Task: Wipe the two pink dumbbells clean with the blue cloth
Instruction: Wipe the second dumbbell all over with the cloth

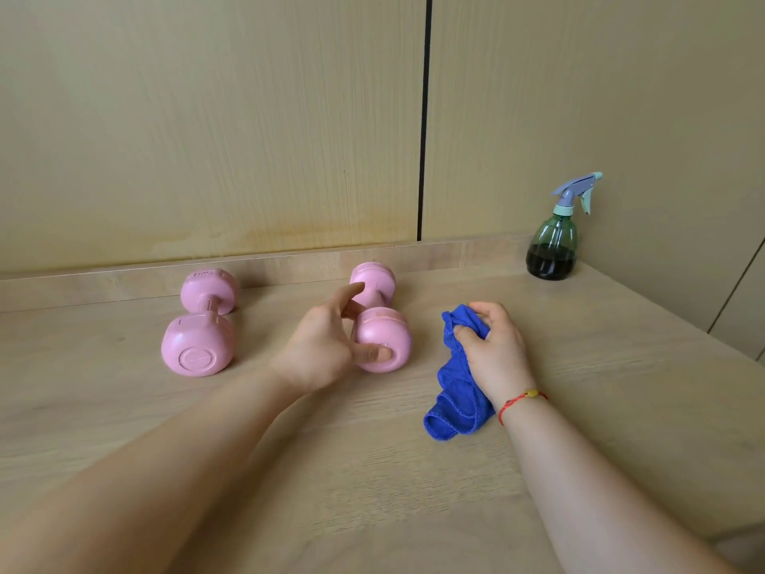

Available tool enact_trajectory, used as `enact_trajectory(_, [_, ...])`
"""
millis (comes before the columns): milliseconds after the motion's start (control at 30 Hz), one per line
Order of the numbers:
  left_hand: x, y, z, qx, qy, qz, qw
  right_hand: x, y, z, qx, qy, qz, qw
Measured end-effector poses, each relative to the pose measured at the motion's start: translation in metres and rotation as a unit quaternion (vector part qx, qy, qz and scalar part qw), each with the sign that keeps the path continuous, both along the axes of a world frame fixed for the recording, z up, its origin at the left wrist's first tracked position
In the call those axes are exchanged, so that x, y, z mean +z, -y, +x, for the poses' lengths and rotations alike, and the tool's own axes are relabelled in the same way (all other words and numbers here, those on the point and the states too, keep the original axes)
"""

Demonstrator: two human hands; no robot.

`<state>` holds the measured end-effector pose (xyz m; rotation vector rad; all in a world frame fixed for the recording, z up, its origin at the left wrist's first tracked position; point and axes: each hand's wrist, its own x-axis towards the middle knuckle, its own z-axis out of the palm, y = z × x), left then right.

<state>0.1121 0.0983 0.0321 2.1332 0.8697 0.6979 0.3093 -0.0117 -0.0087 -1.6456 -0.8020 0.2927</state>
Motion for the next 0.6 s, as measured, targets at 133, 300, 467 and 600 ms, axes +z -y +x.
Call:
enact_trajectory(133, [-0.004,0.015,-0.031,-0.004,0.004,0.009,1.0,0.001,0.003,-0.004,0.027,0.031,-0.012,0.999])
enact_trajectory(300, [-0.002,0.034,-0.073,-0.006,0.014,-0.008,1.0,0.004,0.007,-0.015,0.051,0.106,-0.034,0.993])
enact_trajectory(467, [0.0,0.053,-0.105,0.004,0.036,-0.021,0.999,0.006,0.01,-0.027,0.069,0.149,-0.049,0.985])
enact_trajectory(600, [-0.005,0.06,-0.123,0.02,0.063,-0.025,0.998,0.01,0.011,-0.043,0.102,0.153,-0.038,0.982])
